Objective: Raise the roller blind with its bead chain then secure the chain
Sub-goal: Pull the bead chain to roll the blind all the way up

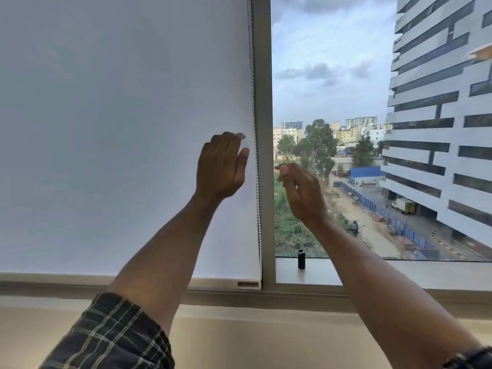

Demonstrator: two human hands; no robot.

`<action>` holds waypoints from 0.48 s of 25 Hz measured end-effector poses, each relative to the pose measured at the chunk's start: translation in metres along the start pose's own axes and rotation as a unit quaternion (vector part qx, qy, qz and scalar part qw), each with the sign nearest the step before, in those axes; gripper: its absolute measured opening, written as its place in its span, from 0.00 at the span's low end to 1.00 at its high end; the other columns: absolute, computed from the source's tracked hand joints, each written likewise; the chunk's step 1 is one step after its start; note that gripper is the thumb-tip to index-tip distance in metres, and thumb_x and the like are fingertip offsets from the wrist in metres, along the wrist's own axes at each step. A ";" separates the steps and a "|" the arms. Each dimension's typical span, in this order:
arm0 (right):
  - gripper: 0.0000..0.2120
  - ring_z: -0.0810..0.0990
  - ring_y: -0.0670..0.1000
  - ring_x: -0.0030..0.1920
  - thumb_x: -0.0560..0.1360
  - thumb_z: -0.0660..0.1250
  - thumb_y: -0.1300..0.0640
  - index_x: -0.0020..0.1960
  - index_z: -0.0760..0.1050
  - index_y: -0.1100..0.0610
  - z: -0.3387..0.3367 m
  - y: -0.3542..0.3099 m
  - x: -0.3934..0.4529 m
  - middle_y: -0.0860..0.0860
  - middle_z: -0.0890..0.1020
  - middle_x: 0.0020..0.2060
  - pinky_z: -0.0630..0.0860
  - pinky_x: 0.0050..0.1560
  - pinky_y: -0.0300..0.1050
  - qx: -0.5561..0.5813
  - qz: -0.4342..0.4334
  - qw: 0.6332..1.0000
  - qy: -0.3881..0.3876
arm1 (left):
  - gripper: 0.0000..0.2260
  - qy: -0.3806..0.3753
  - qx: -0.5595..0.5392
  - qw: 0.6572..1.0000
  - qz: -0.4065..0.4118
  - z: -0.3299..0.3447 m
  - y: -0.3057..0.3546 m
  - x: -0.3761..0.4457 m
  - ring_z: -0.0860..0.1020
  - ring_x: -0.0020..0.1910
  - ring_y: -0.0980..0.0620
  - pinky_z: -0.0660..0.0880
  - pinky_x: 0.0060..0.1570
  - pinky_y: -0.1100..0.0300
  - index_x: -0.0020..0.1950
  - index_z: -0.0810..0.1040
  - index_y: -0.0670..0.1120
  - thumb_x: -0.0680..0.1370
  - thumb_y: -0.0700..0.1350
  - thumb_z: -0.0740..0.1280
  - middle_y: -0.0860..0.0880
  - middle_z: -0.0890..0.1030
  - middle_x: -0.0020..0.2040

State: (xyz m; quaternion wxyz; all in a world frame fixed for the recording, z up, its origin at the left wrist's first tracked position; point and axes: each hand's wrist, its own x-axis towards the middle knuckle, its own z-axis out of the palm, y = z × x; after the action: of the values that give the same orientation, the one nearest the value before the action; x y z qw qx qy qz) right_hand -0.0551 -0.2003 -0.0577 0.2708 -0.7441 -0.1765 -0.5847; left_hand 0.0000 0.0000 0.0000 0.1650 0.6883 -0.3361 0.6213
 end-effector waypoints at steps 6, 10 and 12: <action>0.15 0.86 0.57 0.39 0.85 0.59 0.52 0.60 0.79 0.61 0.044 -0.029 -0.065 0.56 0.87 0.40 0.82 0.41 0.50 0.342 0.208 0.911 -0.097 | 0.14 -0.086 -0.330 0.900 -0.272 0.015 0.050 0.000 0.79 0.38 0.52 0.77 0.40 0.55 0.50 0.80 0.44 0.86 0.49 0.59 0.51 0.81 0.39; 0.16 0.65 0.45 0.25 0.87 0.56 0.55 0.49 0.78 0.62 0.052 -0.037 -0.099 0.46 0.69 0.27 0.64 0.25 0.37 0.411 0.299 0.861 -0.035 | 0.23 -0.140 -0.545 0.742 -0.366 0.012 0.062 0.006 0.79 0.33 0.47 0.76 0.36 0.58 0.43 0.84 0.40 0.87 0.50 0.56 0.43 0.82 0.35; 0.18 0.60 0.44 0.24 0.87 0.55 0.54 0.42 0.74 0.58 0.051 -0.041 -0.111 0.45 0.65 0.26 0.60 0.22 0.36 0.410 0.334 0.849 -0.012 | 0.26 -0.160 -0.634 0.652 -0.384 0.010 0.070 0.006 0.76 0.32 0.46 0.75 0.35 0.57 0.42 0.82 0.39 0.87 0.53 0.53 0.43 0.79 0.34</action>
State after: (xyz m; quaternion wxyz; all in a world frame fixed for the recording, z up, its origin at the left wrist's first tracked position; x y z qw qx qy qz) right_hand -0.0674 -0.1311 -0.1654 0.7280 -0.5866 -0.1438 -0.3245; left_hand -0.0394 -0.0588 -0.0091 0.7286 0.5726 -0.3753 0.0189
